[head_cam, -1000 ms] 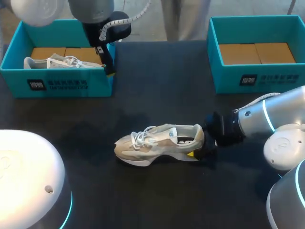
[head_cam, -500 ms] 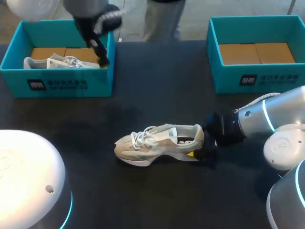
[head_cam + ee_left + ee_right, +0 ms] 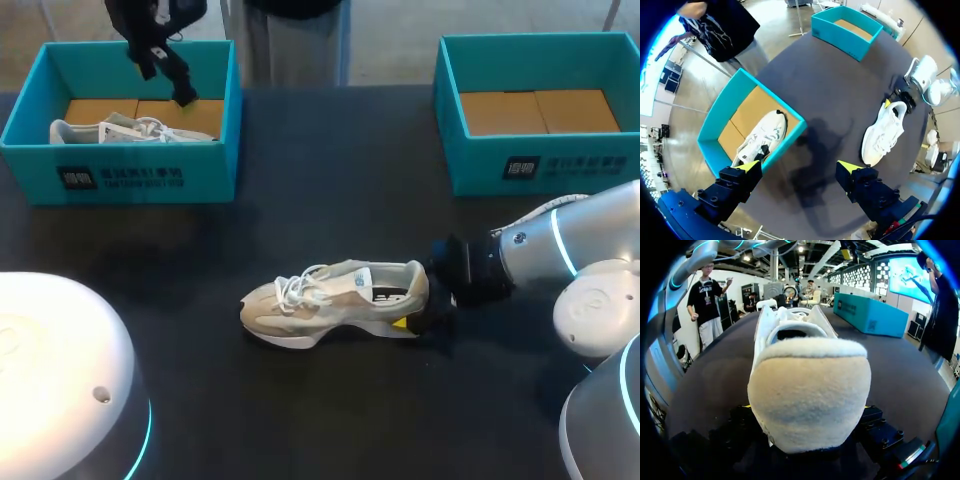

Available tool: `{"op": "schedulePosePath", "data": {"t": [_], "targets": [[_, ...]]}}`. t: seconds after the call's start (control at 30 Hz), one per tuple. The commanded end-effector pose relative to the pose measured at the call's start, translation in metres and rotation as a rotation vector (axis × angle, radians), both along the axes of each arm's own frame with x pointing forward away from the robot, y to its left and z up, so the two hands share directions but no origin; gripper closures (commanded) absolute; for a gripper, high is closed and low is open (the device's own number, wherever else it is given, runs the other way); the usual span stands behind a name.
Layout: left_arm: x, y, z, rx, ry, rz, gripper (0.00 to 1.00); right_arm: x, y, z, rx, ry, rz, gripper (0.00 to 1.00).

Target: Take the shoe out of the shoebox, open the shoe tongue, remove and reinsert the insole, then place the shoe into the shoebox

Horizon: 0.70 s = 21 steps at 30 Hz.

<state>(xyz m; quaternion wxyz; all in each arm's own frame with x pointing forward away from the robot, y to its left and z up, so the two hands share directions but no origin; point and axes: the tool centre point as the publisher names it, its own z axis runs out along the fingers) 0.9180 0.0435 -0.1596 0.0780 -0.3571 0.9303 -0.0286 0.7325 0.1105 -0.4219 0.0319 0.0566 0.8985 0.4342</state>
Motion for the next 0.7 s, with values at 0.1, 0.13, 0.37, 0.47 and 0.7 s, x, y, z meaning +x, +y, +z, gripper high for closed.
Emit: {"op": "schedulePosePath", "data": {"t": [0.1, 0.13, 0.37, 0.47, 0.7], "targets": [[-0.001, -0.008, 0.0, 0.025, -0.01, -0.001, 0.0, -0.002, 0.0, -0.003, -0.003, 0.0, -0.001, 1.0], [-0.001, -0.009, -0.001, 0.025, -0.008, -0.003, 0.0, -0.002, 0.0, -0.003, -0.003, 0.0, -0.001, 1.0], [0.004, -0.022, 0.001, 0.037, -0.003, -0.044, 0.0, -0.002, 0.0, -0.003, -0.003, 0.0, -0.001, 1.0], [0.005, -0.023, 0.002, 0.05, -0.013, -0.052, 0.0, -0.002, 0.0, -0.003, -0.003, 0.0, -0.001, 1.0], [0.005, -0.023, 0.002, 0.05, -0.013, -0.052, 0.0, -0.002, 0.0, -0.003, -0.003, 0.0, -0.001, 1.0]]}}
